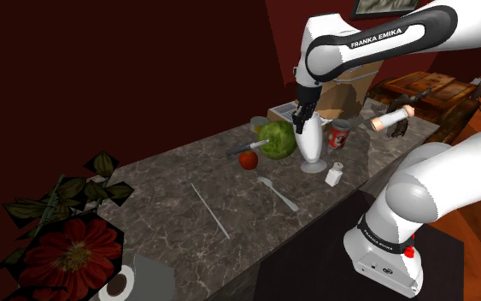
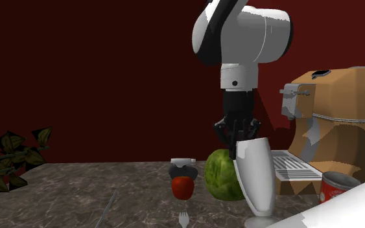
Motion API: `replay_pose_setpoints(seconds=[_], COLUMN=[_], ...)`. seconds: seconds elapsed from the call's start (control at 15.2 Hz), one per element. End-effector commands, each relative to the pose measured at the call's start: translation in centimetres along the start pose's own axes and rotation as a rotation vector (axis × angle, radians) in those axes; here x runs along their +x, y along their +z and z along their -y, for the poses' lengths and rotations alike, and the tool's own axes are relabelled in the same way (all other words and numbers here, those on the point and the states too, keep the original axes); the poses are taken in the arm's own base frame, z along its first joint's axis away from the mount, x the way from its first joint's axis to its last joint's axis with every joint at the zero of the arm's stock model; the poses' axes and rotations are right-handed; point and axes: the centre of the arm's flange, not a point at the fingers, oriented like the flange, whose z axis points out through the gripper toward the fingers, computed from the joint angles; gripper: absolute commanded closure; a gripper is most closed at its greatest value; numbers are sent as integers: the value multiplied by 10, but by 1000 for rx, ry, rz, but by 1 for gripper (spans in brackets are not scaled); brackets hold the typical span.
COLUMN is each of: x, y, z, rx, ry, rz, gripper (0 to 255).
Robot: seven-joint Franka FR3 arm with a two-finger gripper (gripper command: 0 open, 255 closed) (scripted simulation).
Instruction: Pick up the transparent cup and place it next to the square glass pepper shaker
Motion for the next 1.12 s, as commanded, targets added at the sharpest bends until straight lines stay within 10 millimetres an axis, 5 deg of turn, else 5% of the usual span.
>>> replay_pose_setpoints(seconds=[0.0, 0.53, 0.59, 0.92, 1.06], x=[-1, -1, -1, -1, -1], y=[13, 13, 13, 13, -14], z=[0, 0, 0, 0, 0], rx=[0, 0, 0, 0, 0], ry=[0, 0, 0, 0, 0], rz=[-1, -1, -1, -1, -1], gripper=[255, 255, 0, 0, 0])
